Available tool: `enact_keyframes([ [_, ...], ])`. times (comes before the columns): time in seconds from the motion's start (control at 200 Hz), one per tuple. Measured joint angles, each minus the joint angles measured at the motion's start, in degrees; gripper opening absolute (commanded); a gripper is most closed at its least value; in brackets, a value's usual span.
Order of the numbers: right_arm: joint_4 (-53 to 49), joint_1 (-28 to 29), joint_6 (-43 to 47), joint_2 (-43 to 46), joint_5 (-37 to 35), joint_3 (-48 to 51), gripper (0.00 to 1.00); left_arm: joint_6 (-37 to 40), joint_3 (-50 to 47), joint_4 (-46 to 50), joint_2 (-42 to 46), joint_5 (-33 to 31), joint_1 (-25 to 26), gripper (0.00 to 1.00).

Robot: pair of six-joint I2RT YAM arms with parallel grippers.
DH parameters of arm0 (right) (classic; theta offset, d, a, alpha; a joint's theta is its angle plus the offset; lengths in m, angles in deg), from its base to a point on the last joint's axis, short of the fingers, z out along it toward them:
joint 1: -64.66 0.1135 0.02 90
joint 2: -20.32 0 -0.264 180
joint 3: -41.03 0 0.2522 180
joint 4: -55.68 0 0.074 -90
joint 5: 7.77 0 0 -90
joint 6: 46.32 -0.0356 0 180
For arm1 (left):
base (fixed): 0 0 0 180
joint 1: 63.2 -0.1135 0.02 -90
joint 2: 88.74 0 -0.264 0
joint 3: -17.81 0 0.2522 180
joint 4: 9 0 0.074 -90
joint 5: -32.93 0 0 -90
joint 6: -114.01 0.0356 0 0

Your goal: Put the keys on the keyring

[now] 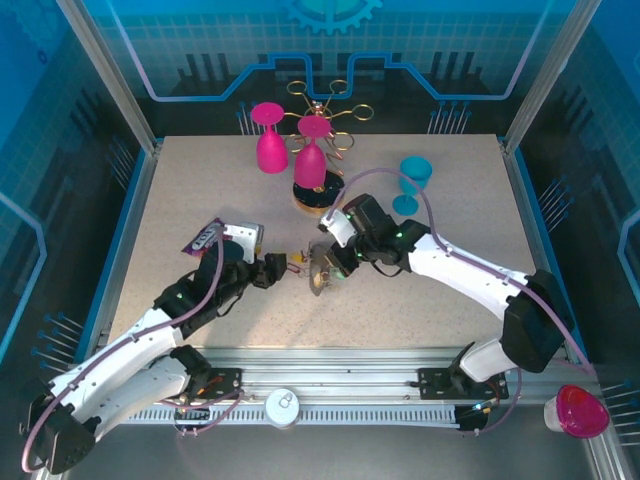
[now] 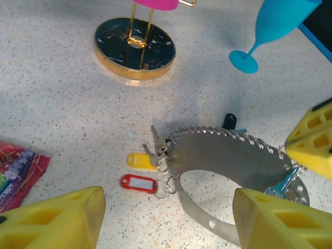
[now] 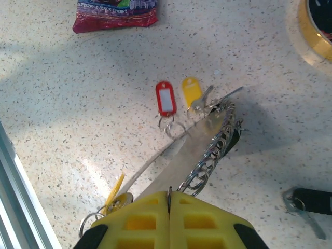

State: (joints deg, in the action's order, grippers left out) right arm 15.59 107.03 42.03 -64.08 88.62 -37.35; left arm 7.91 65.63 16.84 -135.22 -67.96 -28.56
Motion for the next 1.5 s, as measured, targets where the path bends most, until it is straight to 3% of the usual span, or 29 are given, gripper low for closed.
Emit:
enact_keyframes([
  [0.175,-0.09,-6.49,6.91,1.42,7.32,0.04,0.0,12.17,6.23,-5.33,-11.67,16.98,-10.84,0.53],
  [0.36,2.56,-9.84,13.57,1.81,15.02,1.7,0.0,23.43,10.51,-10.16,-20.33,31.95,-11.43,0.39],
  [0.69,5.7,-11.76,21.11,1.97,25.92,4.85,0.0,32.33,9.92,-21.68,-26.71,48.7,-11.45,0.33],
  [0.931,6.01,-12.2,24.26,0.85,29.68,4.83,0.0,35.41,6.51,-24.87,-30.05,55.08,-11.43,0.33],
  [1.501,7.37,-12.17,25.97,-2.21,33.48,3.76,0.0,39.12,5.29,-29.18,-34.49,59.84,-11.43,0.28],
])
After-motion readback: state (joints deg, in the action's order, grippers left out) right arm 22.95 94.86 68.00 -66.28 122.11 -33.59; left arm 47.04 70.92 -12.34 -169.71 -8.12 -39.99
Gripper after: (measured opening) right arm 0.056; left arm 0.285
